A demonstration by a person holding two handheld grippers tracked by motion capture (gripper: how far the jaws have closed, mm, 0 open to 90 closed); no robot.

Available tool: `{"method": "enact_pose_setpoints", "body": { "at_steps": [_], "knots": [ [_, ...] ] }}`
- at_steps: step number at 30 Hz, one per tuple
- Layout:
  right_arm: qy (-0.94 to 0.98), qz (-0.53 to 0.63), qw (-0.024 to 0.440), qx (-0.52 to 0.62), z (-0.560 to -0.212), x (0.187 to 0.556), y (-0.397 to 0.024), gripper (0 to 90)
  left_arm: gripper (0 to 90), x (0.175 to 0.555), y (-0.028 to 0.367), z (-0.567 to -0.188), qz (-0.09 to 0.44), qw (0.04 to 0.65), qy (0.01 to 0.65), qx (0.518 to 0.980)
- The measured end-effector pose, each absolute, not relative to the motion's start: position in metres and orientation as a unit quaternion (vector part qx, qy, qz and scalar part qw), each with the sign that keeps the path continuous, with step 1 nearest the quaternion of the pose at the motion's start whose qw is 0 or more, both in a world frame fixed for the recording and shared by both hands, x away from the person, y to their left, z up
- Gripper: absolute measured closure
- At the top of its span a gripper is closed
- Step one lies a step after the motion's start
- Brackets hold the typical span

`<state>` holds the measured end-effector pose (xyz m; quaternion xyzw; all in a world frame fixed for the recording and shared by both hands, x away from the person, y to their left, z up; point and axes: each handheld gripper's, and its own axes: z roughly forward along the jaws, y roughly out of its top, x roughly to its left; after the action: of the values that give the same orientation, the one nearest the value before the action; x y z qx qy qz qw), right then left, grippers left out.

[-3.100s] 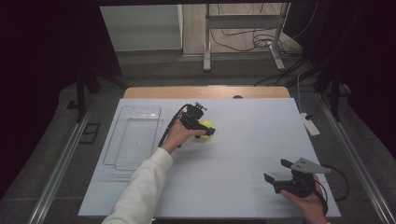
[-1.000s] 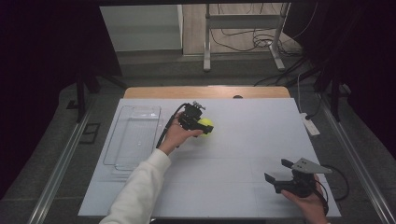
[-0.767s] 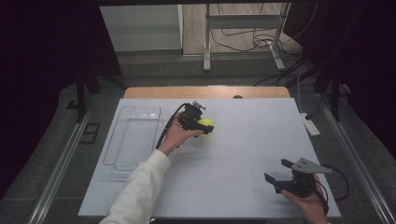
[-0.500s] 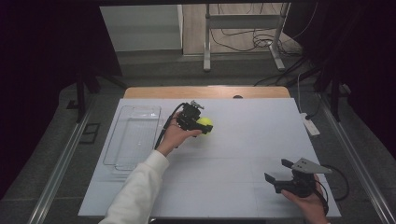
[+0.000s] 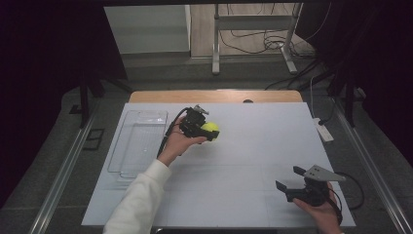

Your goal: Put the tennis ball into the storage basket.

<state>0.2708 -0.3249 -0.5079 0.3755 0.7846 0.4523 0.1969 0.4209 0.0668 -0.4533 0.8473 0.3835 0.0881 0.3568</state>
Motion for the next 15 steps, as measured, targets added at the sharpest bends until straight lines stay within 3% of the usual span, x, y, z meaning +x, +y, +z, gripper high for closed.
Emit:
{"method": "enact_pose_setpoints", "body": {
  "at_steps": [15],
  "knots": [
    [0.785, 0.453, 0.196, 0.374, -0.5083, 0.2711, -0.3250, 9.8, 28.0, 0.4142, 0.0670, -0.4525, 0.090, 0.365, 0.375, 0.847]
  ]
}}
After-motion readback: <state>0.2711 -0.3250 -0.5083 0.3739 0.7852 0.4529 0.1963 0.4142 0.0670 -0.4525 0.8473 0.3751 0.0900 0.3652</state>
